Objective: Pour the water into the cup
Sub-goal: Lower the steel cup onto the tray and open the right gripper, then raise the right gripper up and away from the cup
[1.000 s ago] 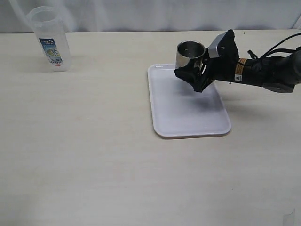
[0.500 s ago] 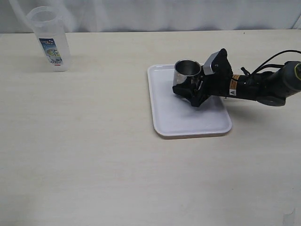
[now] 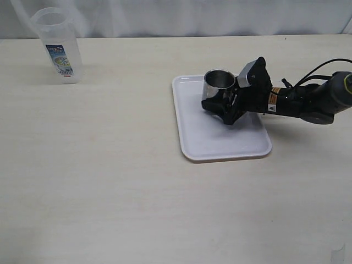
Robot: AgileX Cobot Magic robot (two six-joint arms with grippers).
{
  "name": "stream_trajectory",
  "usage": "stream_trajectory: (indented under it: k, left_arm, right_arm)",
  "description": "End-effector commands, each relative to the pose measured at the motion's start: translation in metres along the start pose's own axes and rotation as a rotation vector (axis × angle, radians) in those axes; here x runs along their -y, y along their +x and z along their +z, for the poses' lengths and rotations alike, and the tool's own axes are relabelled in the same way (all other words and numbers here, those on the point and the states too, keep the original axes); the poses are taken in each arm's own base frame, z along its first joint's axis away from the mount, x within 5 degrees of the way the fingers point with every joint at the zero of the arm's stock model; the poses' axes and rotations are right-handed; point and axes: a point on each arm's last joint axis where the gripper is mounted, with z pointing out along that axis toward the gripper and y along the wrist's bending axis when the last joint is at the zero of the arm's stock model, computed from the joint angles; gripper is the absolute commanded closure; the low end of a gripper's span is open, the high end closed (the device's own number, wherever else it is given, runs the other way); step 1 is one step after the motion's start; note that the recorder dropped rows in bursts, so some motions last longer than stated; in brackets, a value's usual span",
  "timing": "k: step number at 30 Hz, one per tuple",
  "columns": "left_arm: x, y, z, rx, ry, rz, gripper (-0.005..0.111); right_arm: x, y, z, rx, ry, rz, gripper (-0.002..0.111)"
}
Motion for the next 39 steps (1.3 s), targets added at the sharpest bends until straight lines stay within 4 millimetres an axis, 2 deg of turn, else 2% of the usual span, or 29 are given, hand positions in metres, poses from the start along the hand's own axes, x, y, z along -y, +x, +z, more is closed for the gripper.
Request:
stream_trajectory:
  k: [1,3,9,13,22,23,24,25,26,27,28,29,30,32,34,39]
  left_arm:
    - [0.0,0.0,0.0,0.011,-0.004,-0.004,0.107]
    - [0.0,0.0,0.0,0.011,-0.004,-0.004,0.107]
    - [0.0,0.0,0.0,0.011,-0.004,-0.004,0.107]
    - [0.0,0.0,0.0,0.011,-0.004,-0.004,0.107]
    - [0.0,0.0,0.0,0.011,-0.004,-0.004,0.107]
    - [0.0,0.0,0.0,0.011,-0.004,-0.004,0.107]
    - [0.0,0.0,0.0,0.011,-0.004,-0.004,0.107]
    - [0.0,0.0,0.0,0.011,-0.004,-0.004,0.107]
    - [0.0,0.0,0.0,0.011,-0.004,-0.004,0.107]
    - [0.0,0.0,0.0,0.011,-0.004,-0.004,0.107]
    - [0.0,0.0,0.0,0.011,-0.004,-0.004,0.107]
    - [0.0,0.0,0.0,0.011,-0.004,-0.004,0.107]
    - [0.0,0.0,0.0,0.011,-0.004,-0.004,0.107]
    - [0.0,0.0,0.0,0.011,-0.004,-0.004,0.107]
    - [0.0,0.0,0.0,0.011,-0.004,-0.004,0.107]
    - [0.0,0.0,0.0,0.011,-0.004,-0.004,0.107]
  right_arm:
    - [0.002,-0.004,-0.002,0.032,0.005,0.012,0.014]
    - [0.002,-0.004,-0.002,0.032,0.005,0.012,0.008]
    - [0.003,-0.012,-0.004,0.042,0.011,-0.002,0.007]
    - [0.004,-0.032,-0.01,0.067,0.015,-0.037,0.007]
    - [0.0,-0.079,-0.026,0.153,-0.026,0.003,0.007]
    - [-0.002,-0.094,-0.033,0.185,-0.03,0.007,0.008]
    - [-0.002,-0.103,-0.036,0.198,-0.025,0.006,0.011]
    - [-0.003,-0.122,-0.045,0.217,-0.006,0.003,0.024]
    - [-0.003,-0.13,-0.05,0.218,0.009,0.005,0.032]
    - [-0.005,-0.151,-0.061,0.225,0.036,0.026,0.054]
    - [-0.007,-0.159,-0.066,0.226,0.038,0.041,0.064]
    - [-0.013,-0.178,-0.078,0.233,0.047,0.058,0.088]
    - [-0.018,-0.193,-0.088,0.23,0.061,0.025,0.104]
    - [-0.029,-0.219,-0.107,0.228,0.089,-0.052,0.104]
    - [-0.039,-0.238,-0.126,0.203,0.139,-0.033,0.104]
    - [-0.065,-0.271,-0.168,0.188,0.257,-0.01,0.104]
